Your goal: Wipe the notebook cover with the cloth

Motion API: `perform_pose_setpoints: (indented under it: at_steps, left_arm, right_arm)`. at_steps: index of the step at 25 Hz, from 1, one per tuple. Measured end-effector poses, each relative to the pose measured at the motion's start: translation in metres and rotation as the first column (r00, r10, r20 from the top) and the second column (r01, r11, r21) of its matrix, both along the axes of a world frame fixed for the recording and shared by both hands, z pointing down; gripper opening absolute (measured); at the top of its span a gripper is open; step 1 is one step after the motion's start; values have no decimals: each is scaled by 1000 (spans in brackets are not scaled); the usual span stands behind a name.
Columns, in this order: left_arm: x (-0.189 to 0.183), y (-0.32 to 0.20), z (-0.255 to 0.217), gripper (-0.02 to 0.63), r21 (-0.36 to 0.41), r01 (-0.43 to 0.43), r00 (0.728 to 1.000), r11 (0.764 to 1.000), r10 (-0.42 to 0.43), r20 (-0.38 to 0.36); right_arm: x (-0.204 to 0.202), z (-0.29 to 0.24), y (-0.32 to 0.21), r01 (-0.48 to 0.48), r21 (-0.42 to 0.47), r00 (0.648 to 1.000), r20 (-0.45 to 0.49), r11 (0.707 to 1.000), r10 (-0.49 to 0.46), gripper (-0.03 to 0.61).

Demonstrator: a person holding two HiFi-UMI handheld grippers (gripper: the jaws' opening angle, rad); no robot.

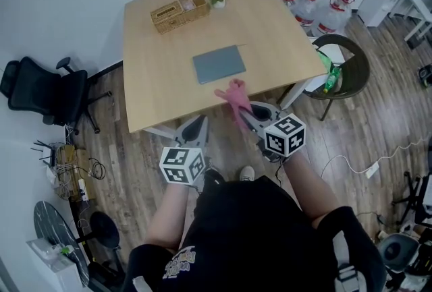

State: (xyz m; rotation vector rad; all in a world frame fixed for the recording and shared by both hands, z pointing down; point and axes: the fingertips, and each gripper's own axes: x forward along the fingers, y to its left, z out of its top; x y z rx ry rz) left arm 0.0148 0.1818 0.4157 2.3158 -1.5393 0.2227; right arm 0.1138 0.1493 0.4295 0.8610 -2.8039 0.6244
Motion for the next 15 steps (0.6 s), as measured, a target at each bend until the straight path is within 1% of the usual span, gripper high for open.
perform_pose_setpoints:
  at_steps: [15]
  left_arm:
    - [15, 5, 1, 18, 0, 4, 1000, 1000, -4, -9]
  right_arm:
    - [10, -3, 6, 13, 8, 1000, 5, 1000, -13, 66]
